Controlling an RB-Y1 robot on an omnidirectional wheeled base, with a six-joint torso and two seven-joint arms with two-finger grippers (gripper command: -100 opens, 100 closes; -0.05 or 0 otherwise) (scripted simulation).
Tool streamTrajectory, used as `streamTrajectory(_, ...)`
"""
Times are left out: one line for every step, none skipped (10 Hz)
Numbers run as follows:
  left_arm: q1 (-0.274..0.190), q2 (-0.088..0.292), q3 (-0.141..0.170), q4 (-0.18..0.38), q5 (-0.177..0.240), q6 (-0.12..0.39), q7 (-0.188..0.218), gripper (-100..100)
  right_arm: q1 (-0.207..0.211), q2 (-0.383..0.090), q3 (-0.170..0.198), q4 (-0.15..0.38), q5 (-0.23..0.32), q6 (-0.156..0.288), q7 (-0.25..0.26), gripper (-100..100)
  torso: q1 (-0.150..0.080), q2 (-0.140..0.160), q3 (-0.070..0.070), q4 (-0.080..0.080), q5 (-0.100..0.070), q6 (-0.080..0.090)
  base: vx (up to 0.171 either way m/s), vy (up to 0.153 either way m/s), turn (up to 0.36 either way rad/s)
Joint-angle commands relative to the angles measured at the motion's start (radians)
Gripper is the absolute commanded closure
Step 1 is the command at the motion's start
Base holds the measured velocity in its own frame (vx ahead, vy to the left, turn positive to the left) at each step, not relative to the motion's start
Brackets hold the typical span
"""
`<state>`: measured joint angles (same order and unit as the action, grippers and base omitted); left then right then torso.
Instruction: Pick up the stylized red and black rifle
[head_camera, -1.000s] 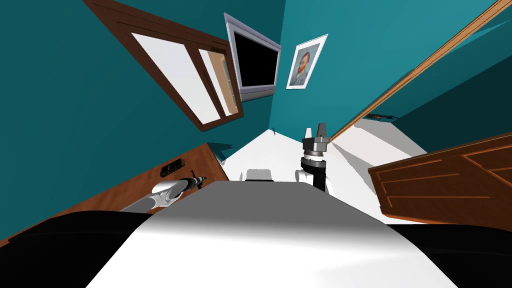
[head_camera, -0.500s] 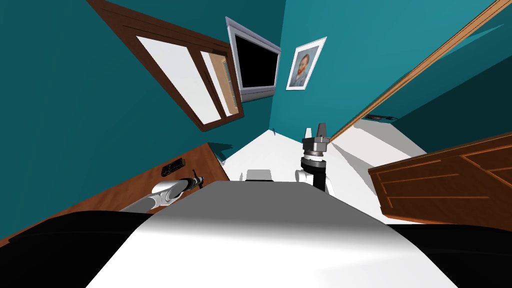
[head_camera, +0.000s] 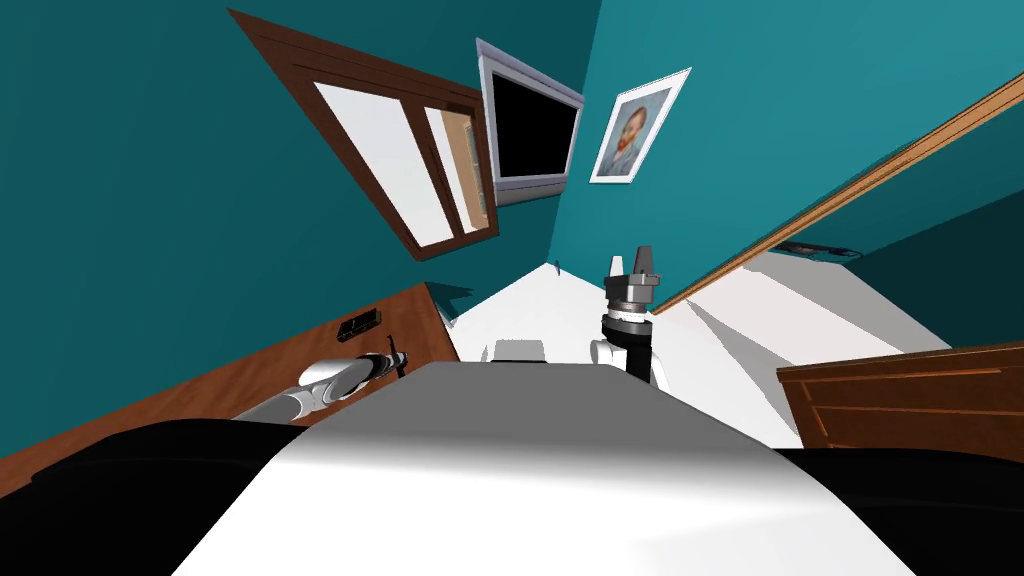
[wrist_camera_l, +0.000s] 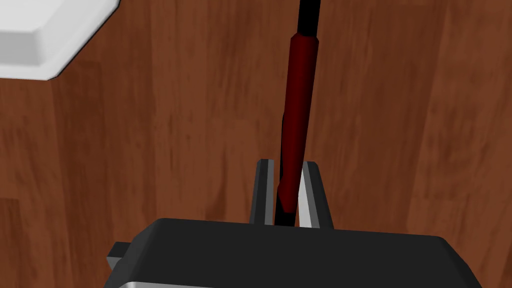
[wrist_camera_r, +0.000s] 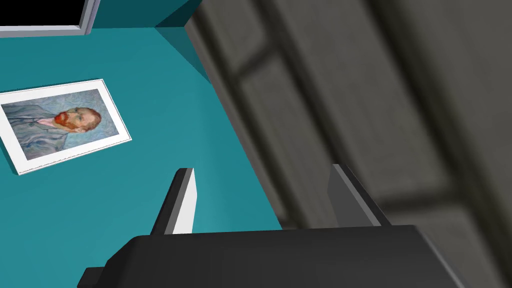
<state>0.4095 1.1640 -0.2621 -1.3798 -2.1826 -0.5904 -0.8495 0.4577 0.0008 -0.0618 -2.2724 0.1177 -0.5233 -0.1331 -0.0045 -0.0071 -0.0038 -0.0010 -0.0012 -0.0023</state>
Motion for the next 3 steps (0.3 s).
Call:
streamTrajectory(0.017,0.021,0.002,-0.038,0.009,0.003,-0.019,100,0.000,0.000,0.000,0.000,0.000,0.000,0.000,0,0.000,0.000,0.000,0.000,0.000,0.000,0.132,-0.033,0.298)
streamTrajectory(0.010,0.014,0.002,-0.022,0.009,0.003,-0.013,100,0.000,0.000,0.000,0.000,0.000,0.000,0.000,0,0.001,0.000,0.000,0.000,0.000,-0.001,0.059,-0.019,0.074)
streamTrajectory(0.012,0.016,0.001,-0.023,0.010,0.004,-0.017,0,0.000,0.000,0.000,0.000,0.000,0.000,0.000,0,0.002,0.002,0.001,0.000,0.001,0.001,0.009,-0.005,-0.013)
